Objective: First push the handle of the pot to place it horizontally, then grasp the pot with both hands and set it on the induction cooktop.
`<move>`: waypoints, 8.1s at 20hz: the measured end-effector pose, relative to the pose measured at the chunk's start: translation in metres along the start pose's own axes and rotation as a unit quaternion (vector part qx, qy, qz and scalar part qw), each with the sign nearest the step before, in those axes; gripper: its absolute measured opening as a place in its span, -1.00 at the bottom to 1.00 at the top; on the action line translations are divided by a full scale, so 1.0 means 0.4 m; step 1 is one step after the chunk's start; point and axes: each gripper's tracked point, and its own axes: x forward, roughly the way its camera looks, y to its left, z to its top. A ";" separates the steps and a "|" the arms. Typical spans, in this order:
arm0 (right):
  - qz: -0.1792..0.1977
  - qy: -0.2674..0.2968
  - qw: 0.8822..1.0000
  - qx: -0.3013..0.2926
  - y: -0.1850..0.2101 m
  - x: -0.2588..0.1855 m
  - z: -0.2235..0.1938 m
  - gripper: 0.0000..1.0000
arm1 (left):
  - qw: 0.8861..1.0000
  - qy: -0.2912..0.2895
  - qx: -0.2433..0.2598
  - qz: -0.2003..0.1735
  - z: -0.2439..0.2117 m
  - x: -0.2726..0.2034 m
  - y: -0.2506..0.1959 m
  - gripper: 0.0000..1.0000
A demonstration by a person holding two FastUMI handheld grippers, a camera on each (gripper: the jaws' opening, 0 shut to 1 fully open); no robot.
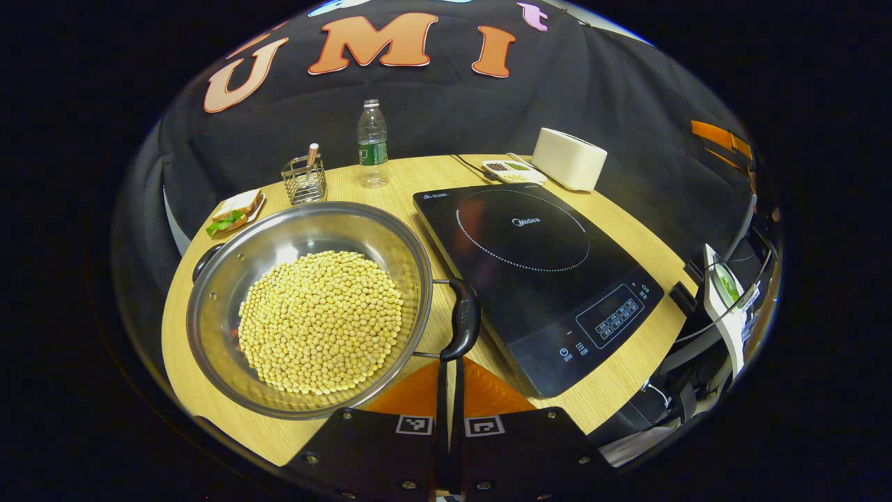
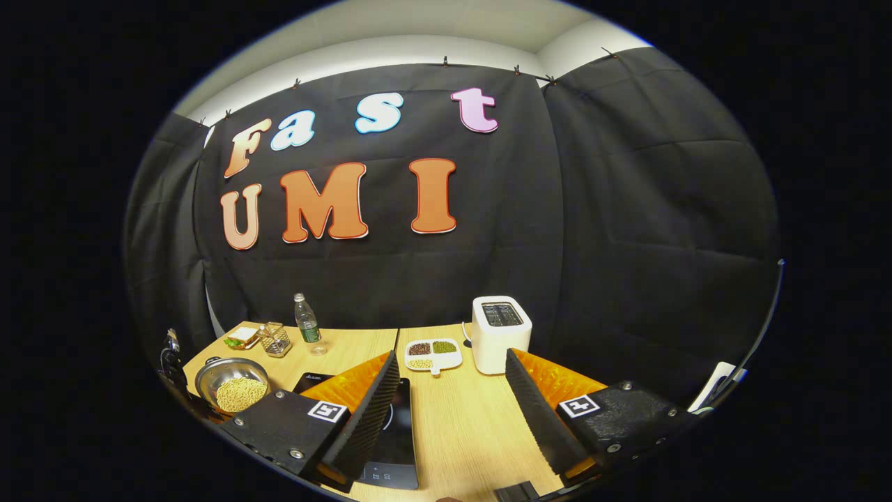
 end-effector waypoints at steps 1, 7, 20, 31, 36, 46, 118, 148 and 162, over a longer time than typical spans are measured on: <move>-0.001 0.002 1.000 0.001 -0.004 0.004 -0.003 0.90 | 1.000 0.001 0.000 -0.002 0.009 0.007 -0.001 -0.96; -0.011 0.012 1.000 0.008 -0.029 0.027 -0.020 0.90 | 1.000 0.005 0.008 -0.002 0.042 0.050 -0.001 -0.96; -0.027 0.023 0.999 0.007 -0.054 0.073 -0.041 0.90 | 1.000 0.000 0.011 -0.010 0.112 0.124 -0.003 -0.96; -0.039 0.033 0.999 0.009 -0.072 0.103 -0.059 0.90 | 1.000 -0.012 0.017 -0.009 0.174 0.175 -0.007 -0.96; -0.045 0.033 0.998 0.007 -0.082 0.110 -0.059 0.90 | 1.000 -0.016 0.016 -0.010 0.195 0.197 -0.006 -0.96; -0.046 0.034 0.998 0.001 -0.067 0.115 -0.061 0.90 | 1.000 -0.025 0.005 -0.010 0.227 0.232 0.003 -0.96; 0.159 0.268 0.949 -0.058 0.904 0.253 -0.505 -0.14 | 0.973 -0.105 -0.145 0.145 0.102 -0.113 0.670 0.04; 0.071 0.232 0.970 0.005 0.227 0.122 -0.303 -0.15 | 0.986 -0.137 -0.062 0.068 0.373 -0.082 0.011 0.02; 0.026 0.279 0.960 0.014 0.056 0.176 -0.422 -0.14 | 0.996 -0.065 -0.050 0.034 0.324 0.136 -0.152 0.02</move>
